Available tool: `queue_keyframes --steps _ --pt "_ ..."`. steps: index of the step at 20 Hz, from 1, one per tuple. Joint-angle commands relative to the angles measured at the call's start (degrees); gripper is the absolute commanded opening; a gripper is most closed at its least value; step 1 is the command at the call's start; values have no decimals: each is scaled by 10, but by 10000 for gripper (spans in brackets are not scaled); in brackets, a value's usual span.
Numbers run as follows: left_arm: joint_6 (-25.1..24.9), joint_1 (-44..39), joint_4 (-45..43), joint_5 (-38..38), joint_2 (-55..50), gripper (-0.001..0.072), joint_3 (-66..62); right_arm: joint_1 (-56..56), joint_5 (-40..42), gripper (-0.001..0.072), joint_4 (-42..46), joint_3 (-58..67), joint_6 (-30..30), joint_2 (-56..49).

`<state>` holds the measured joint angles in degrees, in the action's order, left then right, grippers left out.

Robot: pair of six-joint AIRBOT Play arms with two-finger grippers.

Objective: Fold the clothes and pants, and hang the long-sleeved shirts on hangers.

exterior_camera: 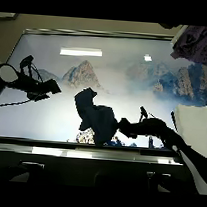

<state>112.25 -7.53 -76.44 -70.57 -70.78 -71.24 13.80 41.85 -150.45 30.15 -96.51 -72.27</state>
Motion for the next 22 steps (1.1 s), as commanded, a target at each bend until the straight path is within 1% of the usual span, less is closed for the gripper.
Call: queue_keyframes --steps 1,2,3,4,5,6,7,9,11,13,18,22 --pt "0 2 0 1 -9 677 0 3 -49 329 -6 -1 -3 -6" --pt "0 2 0 2 -15 677 0 3 -54 245 -6 -1 -4 -6" --pt "0 4 0 6 -19 677 0 3 -60 142 -6 -1 -4 -6" --pt "0 6 0 12 -23 677 0 3 -67 92 -6 -1 -3 -6" --pt "0 7 2 21 -27 677 0 3 -71 25 -6 0 -2 -6" --pt "-2 10 6 32 -32 676 0 3 -73 26 -6 0 -1 -5" --pt "-15 14 21 46 -38 676 0 3 -71 25 -5 0 -1 -3" --pt "-61 24 80 82 -60 676 6 3 -65 25 0 0 -1 10" --pt "-125 29 143 106 -99 675 7 3 -58 25 7 0 8 30" --pt "-163 28 181 122 -143 675 7 3 -47 25 26 0 29 46" --pt "-217 28 239 153 -227 675 6 3 -30 25 31 0 36 74" --pt "-223 28 256 177 -262 675 6 3 -25 25 31 0 44 82"
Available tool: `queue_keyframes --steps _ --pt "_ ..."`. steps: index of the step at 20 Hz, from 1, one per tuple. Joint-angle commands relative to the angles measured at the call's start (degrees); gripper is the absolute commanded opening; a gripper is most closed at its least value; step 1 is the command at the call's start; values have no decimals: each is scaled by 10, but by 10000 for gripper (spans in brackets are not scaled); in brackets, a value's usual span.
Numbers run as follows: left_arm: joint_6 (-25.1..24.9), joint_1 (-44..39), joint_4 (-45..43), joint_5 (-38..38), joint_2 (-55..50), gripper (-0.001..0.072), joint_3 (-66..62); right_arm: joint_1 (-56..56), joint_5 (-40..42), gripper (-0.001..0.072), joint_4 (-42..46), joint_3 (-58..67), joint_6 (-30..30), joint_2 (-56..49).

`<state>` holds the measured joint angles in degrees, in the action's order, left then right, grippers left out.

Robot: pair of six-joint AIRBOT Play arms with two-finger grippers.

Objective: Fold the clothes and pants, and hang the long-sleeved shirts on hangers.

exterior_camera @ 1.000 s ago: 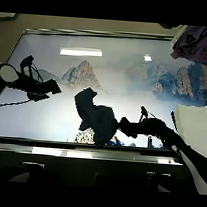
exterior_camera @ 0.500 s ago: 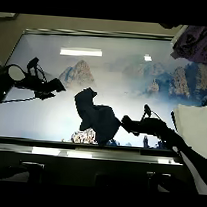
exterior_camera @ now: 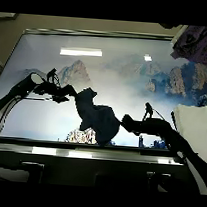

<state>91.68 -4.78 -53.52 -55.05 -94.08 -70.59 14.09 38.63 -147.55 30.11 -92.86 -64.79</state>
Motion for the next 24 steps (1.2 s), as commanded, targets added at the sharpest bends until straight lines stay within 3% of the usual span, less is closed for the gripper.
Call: queue_keyframes --steps 1,3,5,6,8,10,13,16,20,24 --pt "-18 0 35 29 -38 673 0 0 10 25 2 1 8 7" --pt "-41 0 69 42 -54 661 0 0 21 25 2 1 7 8" --pt "-72 0 122 46 -71 517 0 0 33 25 6 5 7 9" --pt "-80 0 142 48 -80 415 0 0 33 25 14 8 7 14" --pt "-90 1 158 52 -88 16 -1 0 28 24 36 17 17 31" --pt "-93 9 158 50 -76 12 -14 0 21 24 100 43 69 56" --pt "-90 40 142 44 -14 10 -64 0 30 23 268 150 163 82" --pt "-23 76 13 23 89 10 -146 0 73 24 426 307 223 94" --pt "65 110 -143 -14 244 11 -226 0 157 24 552 507 228 121" --pt "116 116 -228 -88 409 11 -232 0 228 24 594 621 204 185"
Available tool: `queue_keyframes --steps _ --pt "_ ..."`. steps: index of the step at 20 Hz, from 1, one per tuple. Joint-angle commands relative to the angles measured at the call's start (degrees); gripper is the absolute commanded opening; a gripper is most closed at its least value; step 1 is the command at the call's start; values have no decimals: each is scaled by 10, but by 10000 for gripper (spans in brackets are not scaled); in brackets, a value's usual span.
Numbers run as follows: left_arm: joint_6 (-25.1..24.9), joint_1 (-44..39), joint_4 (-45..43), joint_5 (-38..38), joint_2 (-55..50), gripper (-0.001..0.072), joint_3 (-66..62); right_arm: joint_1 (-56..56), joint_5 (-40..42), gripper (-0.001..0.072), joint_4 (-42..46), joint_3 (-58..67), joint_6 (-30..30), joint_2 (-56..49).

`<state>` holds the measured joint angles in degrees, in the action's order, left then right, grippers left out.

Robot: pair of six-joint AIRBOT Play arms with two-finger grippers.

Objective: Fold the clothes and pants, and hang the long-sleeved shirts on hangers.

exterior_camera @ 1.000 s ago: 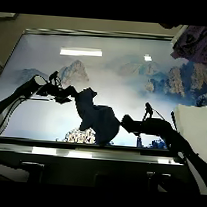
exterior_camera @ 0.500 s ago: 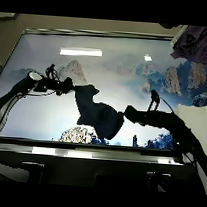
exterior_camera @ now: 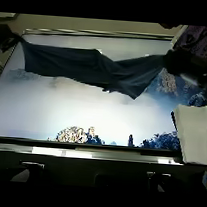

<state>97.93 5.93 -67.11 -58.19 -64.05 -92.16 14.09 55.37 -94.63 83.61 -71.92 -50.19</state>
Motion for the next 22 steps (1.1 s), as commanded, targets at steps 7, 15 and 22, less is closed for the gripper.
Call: queue_keyframes --steps 7,15,22 --pt "151 9 -216 -179 275 11 -16 0 92 24 89 108 50 134" --pt "128 8 -223 -178 123 12 134 0 115 25 59 108 98 -145" --pt "129 8 -218 14 -190 15 233 0 4 26 -12 108 101 -466"
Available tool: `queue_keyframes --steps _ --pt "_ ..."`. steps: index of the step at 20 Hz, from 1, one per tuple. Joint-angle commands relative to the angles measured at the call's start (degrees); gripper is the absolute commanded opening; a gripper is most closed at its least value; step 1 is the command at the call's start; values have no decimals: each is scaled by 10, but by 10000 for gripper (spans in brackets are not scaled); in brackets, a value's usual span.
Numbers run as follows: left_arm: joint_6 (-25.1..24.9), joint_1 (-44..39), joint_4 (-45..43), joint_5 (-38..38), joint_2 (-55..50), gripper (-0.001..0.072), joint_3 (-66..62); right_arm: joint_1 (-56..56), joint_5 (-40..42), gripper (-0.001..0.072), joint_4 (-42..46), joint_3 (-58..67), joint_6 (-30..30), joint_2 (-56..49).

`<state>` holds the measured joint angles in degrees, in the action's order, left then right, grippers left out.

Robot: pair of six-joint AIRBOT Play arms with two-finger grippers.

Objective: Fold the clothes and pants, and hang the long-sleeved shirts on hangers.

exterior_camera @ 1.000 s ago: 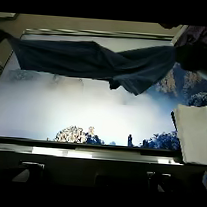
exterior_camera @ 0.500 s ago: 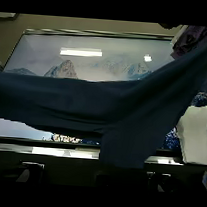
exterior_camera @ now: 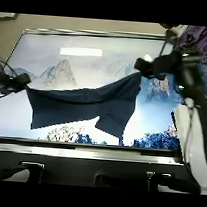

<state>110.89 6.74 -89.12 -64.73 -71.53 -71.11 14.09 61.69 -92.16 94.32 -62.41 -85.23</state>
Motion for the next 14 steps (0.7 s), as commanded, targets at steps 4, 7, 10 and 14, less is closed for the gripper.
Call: queue_keyframes --steps 4,7,10,14 --pt "-1 0 11 97 -217 15 -18 0 -111 61 -80 1 39 -191" --pt "-22 8 19 70 -214 275 -56 -6 -73 367 -87 14 6 -183" --pt "-87 51 24 -14 -174 457 -96 -65 15 456 -132 23 -123 -135" --pt "-130 155 95 -41 -52 458 -32 -205 97 456 -188 -8 -223 -85"
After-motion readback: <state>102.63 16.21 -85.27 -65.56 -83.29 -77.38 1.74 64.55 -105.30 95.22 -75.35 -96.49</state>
